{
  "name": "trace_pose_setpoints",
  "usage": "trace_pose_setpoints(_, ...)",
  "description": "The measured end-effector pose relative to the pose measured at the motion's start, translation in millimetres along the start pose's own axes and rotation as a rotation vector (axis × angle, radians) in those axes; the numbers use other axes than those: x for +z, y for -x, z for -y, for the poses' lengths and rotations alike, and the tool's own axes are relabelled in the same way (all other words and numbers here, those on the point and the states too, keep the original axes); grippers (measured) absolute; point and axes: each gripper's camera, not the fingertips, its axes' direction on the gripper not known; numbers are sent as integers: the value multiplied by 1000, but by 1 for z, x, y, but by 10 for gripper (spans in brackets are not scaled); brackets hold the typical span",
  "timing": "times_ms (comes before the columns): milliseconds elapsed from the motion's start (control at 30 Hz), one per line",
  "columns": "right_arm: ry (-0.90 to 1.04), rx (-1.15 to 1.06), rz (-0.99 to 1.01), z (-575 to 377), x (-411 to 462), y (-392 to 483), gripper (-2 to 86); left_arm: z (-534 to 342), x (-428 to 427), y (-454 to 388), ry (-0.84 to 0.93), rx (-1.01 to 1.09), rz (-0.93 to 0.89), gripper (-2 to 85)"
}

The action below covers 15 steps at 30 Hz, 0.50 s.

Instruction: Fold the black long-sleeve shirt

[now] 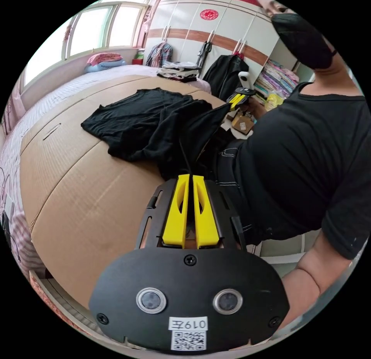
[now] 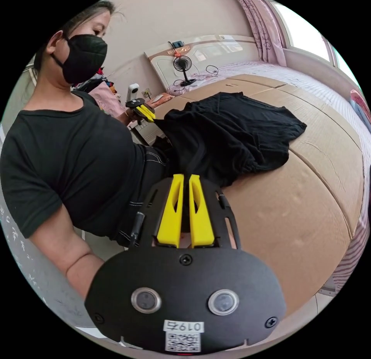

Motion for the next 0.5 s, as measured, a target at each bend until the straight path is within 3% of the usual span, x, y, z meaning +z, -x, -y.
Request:
trace_pose_setpoints(200,-208,-128,87,-36,-59,15,-5,-28,-75,-12,-368,164,-143,8)
trace_pose_setpoints(367,-276,-149,75,-57,-81,16,-5,-39,-101,-17,-466,247,-153,8)
trace_pose_setpoints(500,-219,-142,101,-58,-75,4,-5,-37,-98,-12,-407,284,-183,7)
